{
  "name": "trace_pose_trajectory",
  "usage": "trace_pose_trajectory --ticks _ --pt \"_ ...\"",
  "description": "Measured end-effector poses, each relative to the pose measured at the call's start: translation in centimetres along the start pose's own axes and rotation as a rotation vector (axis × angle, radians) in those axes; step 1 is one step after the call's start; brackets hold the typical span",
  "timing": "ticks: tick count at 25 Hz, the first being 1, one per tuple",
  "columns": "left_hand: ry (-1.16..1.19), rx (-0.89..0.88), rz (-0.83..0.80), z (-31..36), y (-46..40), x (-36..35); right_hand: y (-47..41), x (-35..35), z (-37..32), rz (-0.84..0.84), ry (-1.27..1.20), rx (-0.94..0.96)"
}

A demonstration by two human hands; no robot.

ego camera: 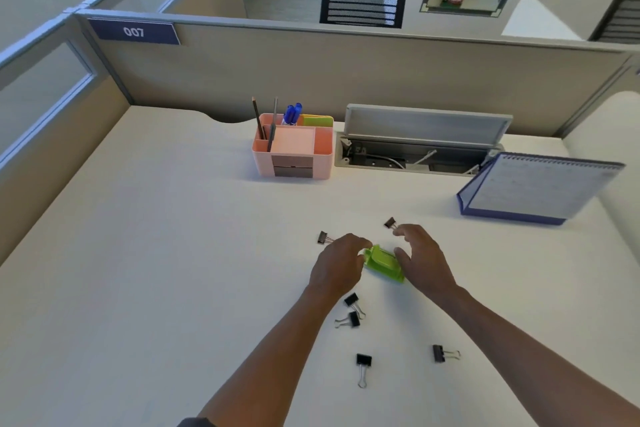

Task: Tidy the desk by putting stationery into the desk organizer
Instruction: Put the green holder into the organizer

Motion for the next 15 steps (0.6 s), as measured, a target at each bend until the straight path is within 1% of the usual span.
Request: trace_pose_trajectory --ticks 2,4,6,10,15 --pt "-0.044 -0.045 -0.014 1.3 -0.2 -1.1 1.3 -0.5 1.1 -0.029 -0.001 -0.018" --pt "-0.148 -0.062 -0.049 2.2 -0.8 -2.1 2.2 -0.7 1.9 -0.056 0.000 -0.034" --pt "-0.211 -0.056 -0.064 2.5 -1.3 -2.6 2.8 -0.8 2.7 -0.081 -0.007 -0.061" --pt "-0.262 -0.017 -0.086 2.7 -2.1 -3.1 3.5 -1.7 3.7 -0.122 -0.063 -0.119" --pt "-0.395 -0.010 -0.199 3.0 -3.0 -4.1 4.3 -2.7 3.9 -0.148 -0.102 -0.115"
Point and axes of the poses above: each hand's wrist, its own y-axis away from the middle knuckle, its own x-axis out of the back of the hand, z = x × y, the point moved 9 cm from there along -y, towards the middle knuckle, and after that the axes turned 15 degrees about -z, right-handed, at the moved point
